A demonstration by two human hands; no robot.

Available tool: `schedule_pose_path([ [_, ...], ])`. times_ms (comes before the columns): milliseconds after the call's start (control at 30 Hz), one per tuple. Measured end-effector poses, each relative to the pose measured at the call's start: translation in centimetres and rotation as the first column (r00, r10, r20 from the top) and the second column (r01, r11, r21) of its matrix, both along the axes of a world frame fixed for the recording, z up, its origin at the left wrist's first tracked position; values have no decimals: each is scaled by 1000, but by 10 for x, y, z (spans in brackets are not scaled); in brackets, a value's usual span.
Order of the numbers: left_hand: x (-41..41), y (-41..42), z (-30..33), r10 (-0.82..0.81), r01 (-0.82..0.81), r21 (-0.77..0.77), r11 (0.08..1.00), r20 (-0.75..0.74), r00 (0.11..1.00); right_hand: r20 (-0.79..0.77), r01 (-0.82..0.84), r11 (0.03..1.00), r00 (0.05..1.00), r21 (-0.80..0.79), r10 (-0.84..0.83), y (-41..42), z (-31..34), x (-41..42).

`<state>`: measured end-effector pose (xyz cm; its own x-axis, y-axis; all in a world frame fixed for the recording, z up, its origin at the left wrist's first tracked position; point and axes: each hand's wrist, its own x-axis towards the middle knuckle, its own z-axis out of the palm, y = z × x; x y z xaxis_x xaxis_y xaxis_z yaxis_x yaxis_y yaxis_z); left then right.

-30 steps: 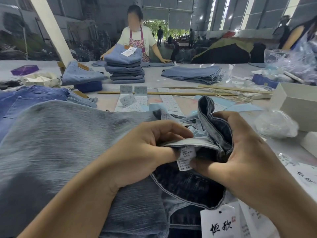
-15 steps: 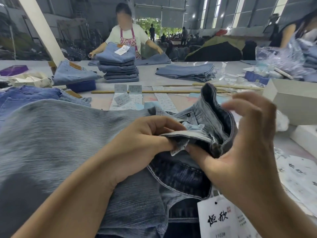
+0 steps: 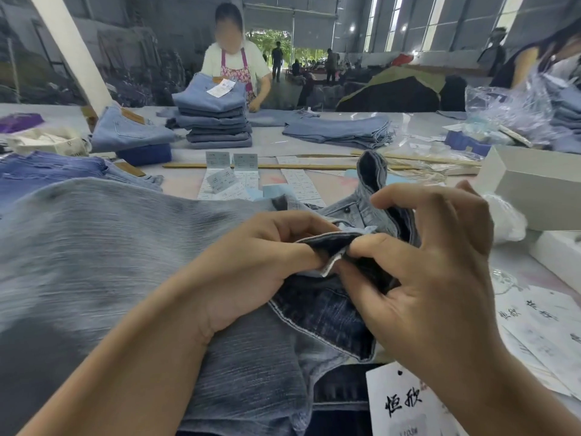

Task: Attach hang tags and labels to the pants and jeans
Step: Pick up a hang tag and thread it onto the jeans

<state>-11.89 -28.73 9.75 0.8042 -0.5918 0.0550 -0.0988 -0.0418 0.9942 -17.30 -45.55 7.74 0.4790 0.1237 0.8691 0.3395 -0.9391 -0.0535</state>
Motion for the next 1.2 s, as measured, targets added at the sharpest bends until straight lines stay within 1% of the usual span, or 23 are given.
schedule_pose_path([
  [133,0,0,-2,10,-10,-27,1000,-8,1000,10,-9,999,1000,32,9,0,0,1],
  [300,-2,-1,-2,24,-24,-6,1000,28,999,48,-16,999,999,28,14,-1,-3,2],
  [467,-1,0,-5,-11,12,-31,999,48,999,76,-54,997,996,47,50,-3,-6,2],
  [667,0,3,-6,-44,46,-29,999,65,997,114,-81,997,990,15,78,-5,-9,1],
  [900,-1,3,-9,-59,63,-107,992,34,998,112,-149,986,981,-71,156,-15,-18,-5],
  [1100,-1,4,-10,-79,85,-87,993,66,995,79,-240,965,965,-107,249,-22,-23,-6],
  [1200,0,5,-10,-84,90,-81,993,75,994,80,-260,959,960,-113,269,-22,-24,-5],
])
